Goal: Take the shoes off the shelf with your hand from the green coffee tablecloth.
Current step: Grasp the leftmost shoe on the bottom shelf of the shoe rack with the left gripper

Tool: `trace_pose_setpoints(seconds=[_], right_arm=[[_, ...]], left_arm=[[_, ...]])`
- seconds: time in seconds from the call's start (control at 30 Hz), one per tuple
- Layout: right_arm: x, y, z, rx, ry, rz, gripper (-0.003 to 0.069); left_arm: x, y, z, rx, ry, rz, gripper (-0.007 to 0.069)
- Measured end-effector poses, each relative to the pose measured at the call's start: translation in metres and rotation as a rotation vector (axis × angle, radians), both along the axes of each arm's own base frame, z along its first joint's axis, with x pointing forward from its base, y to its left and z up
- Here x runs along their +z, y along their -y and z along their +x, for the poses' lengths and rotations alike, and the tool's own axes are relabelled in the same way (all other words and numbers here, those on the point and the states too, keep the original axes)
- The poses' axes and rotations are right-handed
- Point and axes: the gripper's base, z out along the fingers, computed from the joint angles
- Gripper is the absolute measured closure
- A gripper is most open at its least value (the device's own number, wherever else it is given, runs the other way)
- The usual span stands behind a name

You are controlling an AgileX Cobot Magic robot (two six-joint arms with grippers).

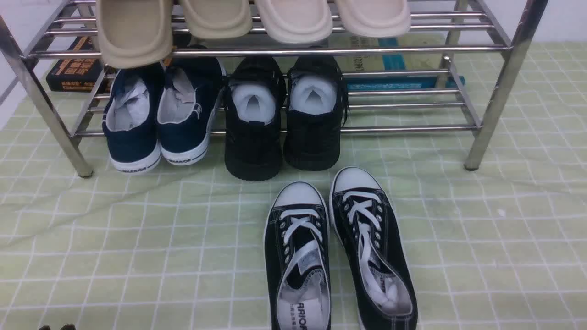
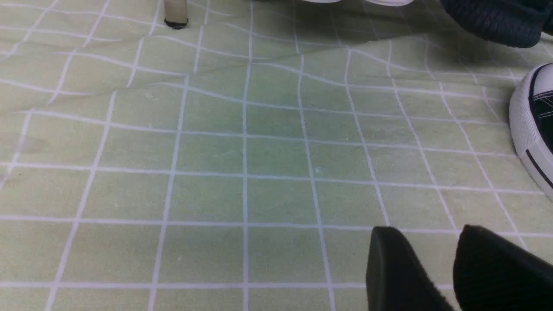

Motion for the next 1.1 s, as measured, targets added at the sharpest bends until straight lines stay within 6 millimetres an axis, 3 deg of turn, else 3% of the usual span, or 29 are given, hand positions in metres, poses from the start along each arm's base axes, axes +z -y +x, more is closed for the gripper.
trace_pose_setpoints(seconds=[0.57,0.83,0.9,1.1], right_arm=[[0.0,0.0,0.0,0.0,0.0,0.0,0.0421],[0.0,0.0,0.0,0.0,0.0,0.0,0.0421],[0.0,0.0,0.0,0.0,0.0,0.0,0.0421],[0.0,0.0,0.0,0.0,0.0,0.0,0.0421]], left_arm=[[0.0,0.001,0.0,0.001,-0.003,-0.025,0.0382],[0.002,0.014,-0.001,0.056,-0.107,-0.708,0.0382],[0.003,0.016,-0.001,0.064,-0.119,-0.805,0.0382],[0.01,0.012,0.001,0.083,-0.044,-0.859,0.0382]])
